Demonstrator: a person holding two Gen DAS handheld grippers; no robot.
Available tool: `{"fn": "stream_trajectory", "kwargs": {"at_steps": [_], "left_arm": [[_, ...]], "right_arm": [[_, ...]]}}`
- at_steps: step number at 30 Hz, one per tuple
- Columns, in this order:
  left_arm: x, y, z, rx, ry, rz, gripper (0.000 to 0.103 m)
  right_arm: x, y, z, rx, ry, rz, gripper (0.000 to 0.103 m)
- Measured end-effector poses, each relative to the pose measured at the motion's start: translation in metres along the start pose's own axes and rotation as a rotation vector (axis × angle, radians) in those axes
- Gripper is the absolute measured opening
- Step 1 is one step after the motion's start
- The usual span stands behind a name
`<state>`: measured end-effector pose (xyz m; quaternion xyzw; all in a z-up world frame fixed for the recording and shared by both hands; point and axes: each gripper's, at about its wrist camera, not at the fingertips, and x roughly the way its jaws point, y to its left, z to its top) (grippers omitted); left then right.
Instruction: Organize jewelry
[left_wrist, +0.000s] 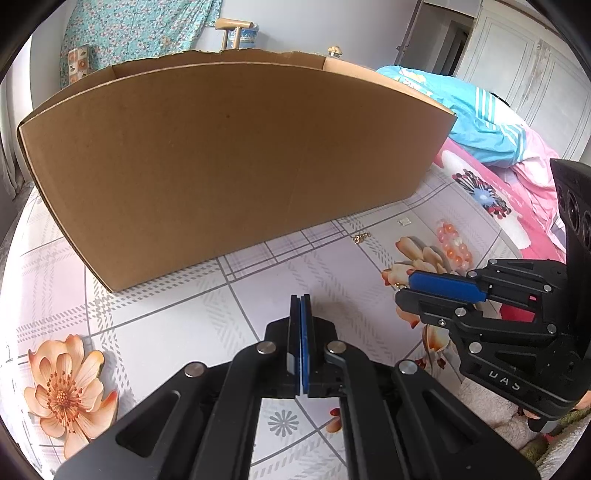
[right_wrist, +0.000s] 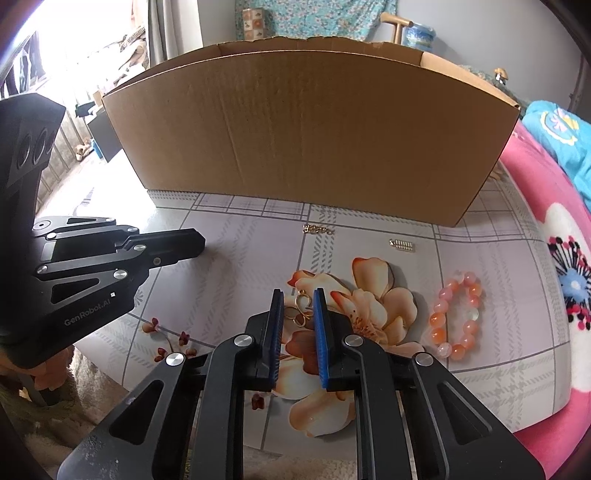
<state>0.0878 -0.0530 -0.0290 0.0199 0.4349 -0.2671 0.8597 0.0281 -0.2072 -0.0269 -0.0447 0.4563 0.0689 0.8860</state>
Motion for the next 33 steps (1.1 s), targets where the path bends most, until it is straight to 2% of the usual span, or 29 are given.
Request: {"fn": "stream_trajectory", "kwargs": {"at_steps": [7, 12, 16, 19, 33], "left_arm": [[0.000, -0.002, 0.001, 0.008, -0.004, 0.001, 0.000], [0.000, -0.013, 0.012, 0.023, -0.033, -0.028, 0.001], [0.006, -0.020, 0.024, 0.028, -0.050, -0.042, 0.015], [0.015, -0.031, 0.033, 0.056, -0.052, -0.044, 0.016], [0.050, -0.063, 0.047, 0.205, 0.000, 0.058, 0.014]], "right_arm": [[-0.006, -0.011, 0.001, 0.004, -0.013, 0.017, 0.014], [-0.014, -0.022, 0.004, 0.014, -0.051, 0.000, 0.014], [-0.022, -0.037, 0.004, 0.041, -0.085, -0.015, 0.014], [-0.027, -0.047, 0.003, 0.063, -0.106, -0.011, 0.014], [-0.032, -0.065, -0.002, 0.120, -0.149, 0.044, 0.014]]}}
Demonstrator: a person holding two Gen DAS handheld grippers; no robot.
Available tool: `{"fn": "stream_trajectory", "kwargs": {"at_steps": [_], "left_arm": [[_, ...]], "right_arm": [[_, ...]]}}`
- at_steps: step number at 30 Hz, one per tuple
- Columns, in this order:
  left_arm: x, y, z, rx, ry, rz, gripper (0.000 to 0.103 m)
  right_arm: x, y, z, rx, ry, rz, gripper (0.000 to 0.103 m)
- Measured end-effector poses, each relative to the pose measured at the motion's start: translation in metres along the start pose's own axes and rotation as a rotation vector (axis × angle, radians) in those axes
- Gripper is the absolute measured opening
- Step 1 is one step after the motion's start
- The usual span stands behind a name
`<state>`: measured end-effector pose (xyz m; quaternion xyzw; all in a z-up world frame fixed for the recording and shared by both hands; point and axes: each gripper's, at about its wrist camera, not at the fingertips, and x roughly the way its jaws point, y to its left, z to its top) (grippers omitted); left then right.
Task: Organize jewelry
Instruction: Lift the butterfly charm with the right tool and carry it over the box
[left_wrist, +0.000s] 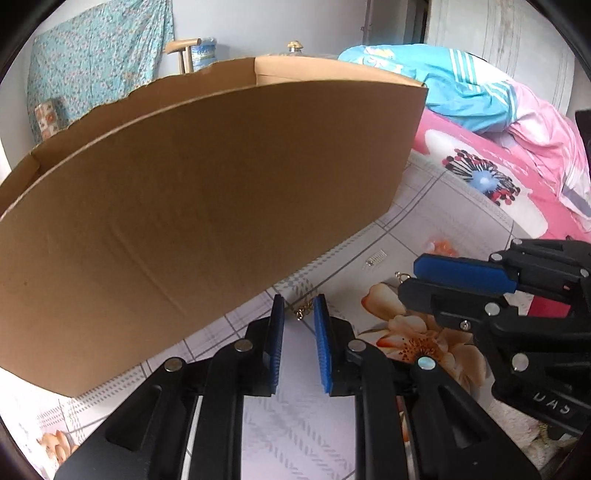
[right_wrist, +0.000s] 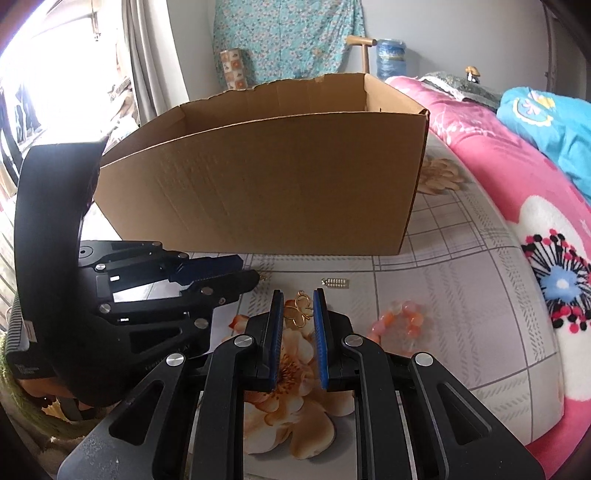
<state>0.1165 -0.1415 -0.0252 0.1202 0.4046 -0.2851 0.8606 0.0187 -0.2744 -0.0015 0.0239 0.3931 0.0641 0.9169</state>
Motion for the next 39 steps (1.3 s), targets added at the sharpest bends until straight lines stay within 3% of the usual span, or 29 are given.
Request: {"fn": "stream_trajectory", "kwargs": {"at_steps": [1, 4, 18, 23, 26, 28, 34, 35, 37, 39], "left_arm": [[0.001, -0.001, 0.000, 0.007, -0.001, 0.008, 0.006], [0.000, 0.001, 0.000, 0.008, -0.006, 0.002, 0.000], [-0.045, 0.011, -0.005, -0.058, -0.087, -0.083, 0.000], [-0.040, 0.008, -0.005, -0.033, -0.060, -0.092, 0.000], [-0.028, 0.006, -0.003, -0.016, -0.035, -0.094, 0.003], [-0.019, 0.005, -0.004, -0.002, -0.019, -0.084, 0.016], [-0.001, 0.005, -0.004, 0.044, -0.004, -0.062, 0.018], [0.000, 0.004, -0.003, 0.051, -0.003, -0.056, 0.017], [0.002, 0.004, -0.001, 0.067, 0.001, -0.037, 0.003], [0.002, 0.005, 0.000, 0.071, 0.002, -0.050, 0.002]], "right_arm": [[0.000, -0.002, 0.000, 0.006, -0.001, 0.002, 0.014], [-0.001, -0.005, 0.000, 0.015, -0.006, 0.006, 0.014], [-0.024, -0.006, 0.004, 0.024, -0.058, 0.013, 0.014], [-0.035, 0.001, 0.001, 0.018, -0.077, 0.016, 0.014], [-0.037, 0.003, -0.002, 0.016, -0.079, 0.017, 0.014], [-0.036, 0.006, -0.004, 0.015, -0.075, 0.019, 0.014], [-0.027, -0.001, 0.003, 0.026, -0.068, 0.021, 0.014], [-0.026, -0.002, 0.004, 0.030, -0.067, 0.022, 0.014], [-0.023, -0.004, 0.004, 0.040, -0.062, 0.025, 0.014], [-0.022, -0.005, 0.004, 0.047, -0.059, 0.028, 0.014]]}}
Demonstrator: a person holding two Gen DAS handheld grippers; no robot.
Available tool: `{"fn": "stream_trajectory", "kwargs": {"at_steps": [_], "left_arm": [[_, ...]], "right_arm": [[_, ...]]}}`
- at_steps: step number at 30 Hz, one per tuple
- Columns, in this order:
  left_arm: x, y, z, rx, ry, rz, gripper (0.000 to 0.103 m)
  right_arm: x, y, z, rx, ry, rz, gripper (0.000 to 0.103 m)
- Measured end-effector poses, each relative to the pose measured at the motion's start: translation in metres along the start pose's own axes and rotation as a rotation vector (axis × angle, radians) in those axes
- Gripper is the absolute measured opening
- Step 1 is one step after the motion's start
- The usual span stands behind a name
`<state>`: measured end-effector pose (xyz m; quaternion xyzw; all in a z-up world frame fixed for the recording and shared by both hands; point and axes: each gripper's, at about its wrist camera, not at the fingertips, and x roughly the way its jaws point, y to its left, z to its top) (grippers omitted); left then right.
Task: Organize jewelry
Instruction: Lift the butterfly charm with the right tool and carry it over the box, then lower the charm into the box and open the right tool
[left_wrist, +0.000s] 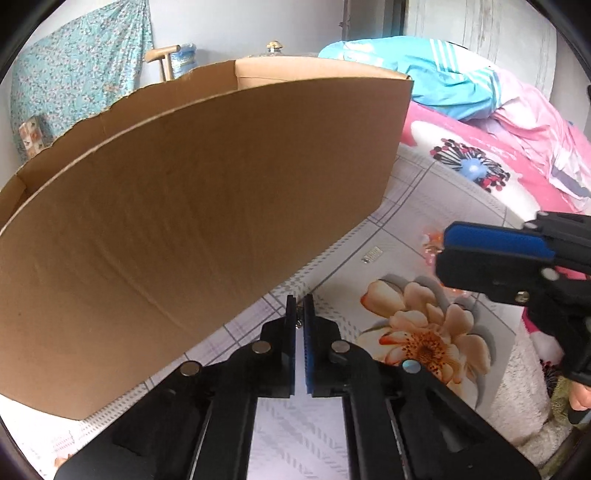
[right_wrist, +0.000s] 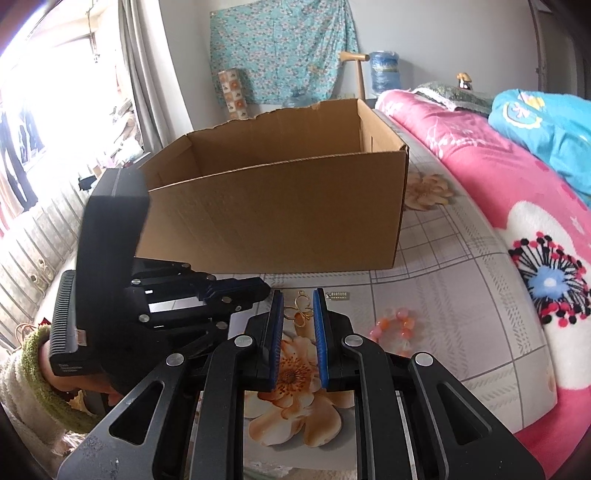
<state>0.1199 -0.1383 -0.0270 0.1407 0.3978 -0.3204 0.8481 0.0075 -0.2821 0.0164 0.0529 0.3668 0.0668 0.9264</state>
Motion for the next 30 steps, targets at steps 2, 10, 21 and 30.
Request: {"fn": "stream_trajectory", "kwargs": {"at_steps": [2, 10, 21, 30], "left_arm": [[-0.004, -0.001, -0.001, 0.016, -0.009, -0.004, 0.000], [-0.037, 0.009, -0.005, -0.058, -0.046, -0.060, 0.000], [-0.126, 0.017, 0.011, -0.108, -0.195, -0.115, 0.000], [-0.141, 0.059, 0.066, -0.123, -0.205, -0.069, 0.000]], "right_arm": [[0.002, -0.002, 0.001, 0.008, 0.002, 0.003, 0.014], [-0.004, -0.007, 0.005, 0.025, -0.012, 0.014, 0.014], [-0.033, 0.005, 0.023, 0.008, -0.100, 0.079, 0.014], [-0.032, 0.007, 0.099, -0.077, -0.153, 0.209, 0.014]]}}
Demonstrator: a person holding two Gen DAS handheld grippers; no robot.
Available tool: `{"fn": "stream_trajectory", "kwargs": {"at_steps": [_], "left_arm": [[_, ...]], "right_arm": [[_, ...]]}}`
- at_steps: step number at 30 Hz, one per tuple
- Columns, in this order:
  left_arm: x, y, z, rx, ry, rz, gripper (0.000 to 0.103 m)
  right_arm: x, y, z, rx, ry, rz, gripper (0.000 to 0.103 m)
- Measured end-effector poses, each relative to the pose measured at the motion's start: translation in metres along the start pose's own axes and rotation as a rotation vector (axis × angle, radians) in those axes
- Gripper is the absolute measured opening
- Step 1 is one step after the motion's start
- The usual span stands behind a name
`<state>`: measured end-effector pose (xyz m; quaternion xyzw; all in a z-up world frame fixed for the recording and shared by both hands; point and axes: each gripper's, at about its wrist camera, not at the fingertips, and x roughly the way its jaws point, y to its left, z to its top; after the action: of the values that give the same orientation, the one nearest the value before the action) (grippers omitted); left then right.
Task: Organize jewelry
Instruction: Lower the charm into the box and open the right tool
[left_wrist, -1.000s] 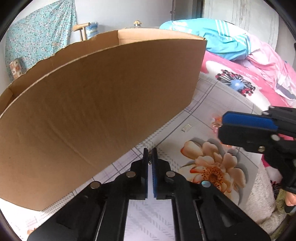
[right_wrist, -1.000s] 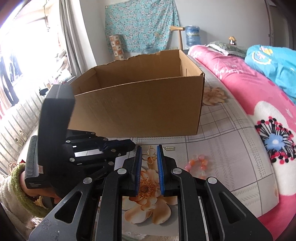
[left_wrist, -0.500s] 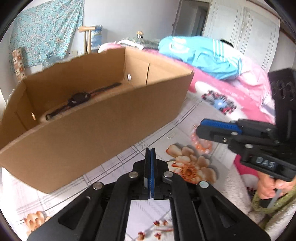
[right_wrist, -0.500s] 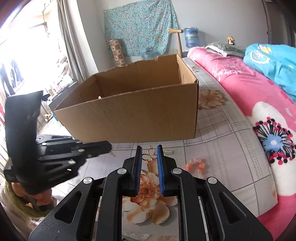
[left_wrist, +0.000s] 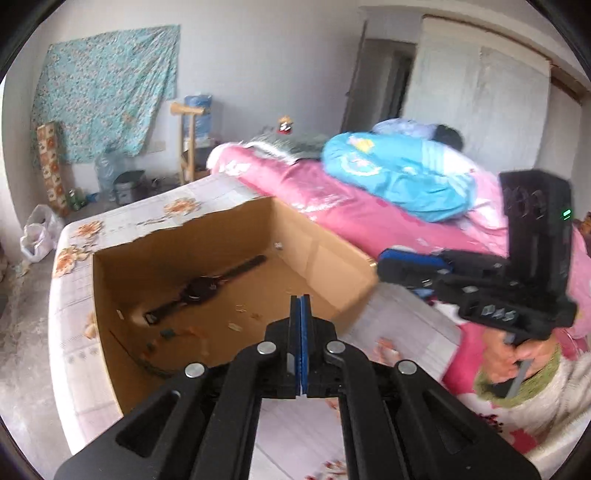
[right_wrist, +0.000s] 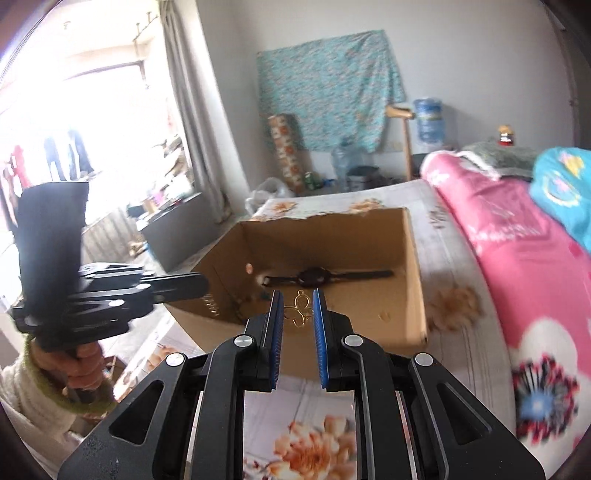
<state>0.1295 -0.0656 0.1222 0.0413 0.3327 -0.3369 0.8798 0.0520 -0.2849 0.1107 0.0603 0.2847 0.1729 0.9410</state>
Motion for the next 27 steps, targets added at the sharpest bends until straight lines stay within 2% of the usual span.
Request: {"fn": "stream_trajectory", "kwargs": {"at_steps": [3, 8, 12, 16, 23, 25, 27], "left_arm": [[0.024, 0.023, 0.020, -0.039, 0.075, -0.003, 0.000], [0.086, 0.061, 0.047, -0.087, 0.257, -0.014, 0.000], [0.134, 0.076, 0.056, -0.131, 0.385, -0.035, 0.000], [0.171, 0.082, 0.060, -0.168, 0.457, -0.068, 0.000], [0.206, 0.084, 0.068, -0.239, 0.494, -0.130, 0.001], [0.209, 0.082, 0.069, -0.250, 0.499, -0.137, 0.012], [0.209, 0.081, 0.070, -0.246, 0.492, -0.134, 0.018]], "right_arm": [[0.028, -0.010, 0.020, -0.007, 0.080, 0.021, 0.014], [0.087, -0.033, 0.048, 0.007, 0.240, 0.032, 0.014], [0.121, -0.052, 0.054, 0.032, 0.353, 0.024, 0.014], [0.151, -0.063, 0.052, 0.027, 0.444, -0.006, 0.014], [0.157, -0.059, 0.055, -0.054, 0.441, -0.071, 0.015], [0.155, -0.059, 0.055, -0.056, 0.433, -0.071, 0.015], [0.154, -0.060, 0.057, -0.056, 0.423, -0.074, 0.015]]}}
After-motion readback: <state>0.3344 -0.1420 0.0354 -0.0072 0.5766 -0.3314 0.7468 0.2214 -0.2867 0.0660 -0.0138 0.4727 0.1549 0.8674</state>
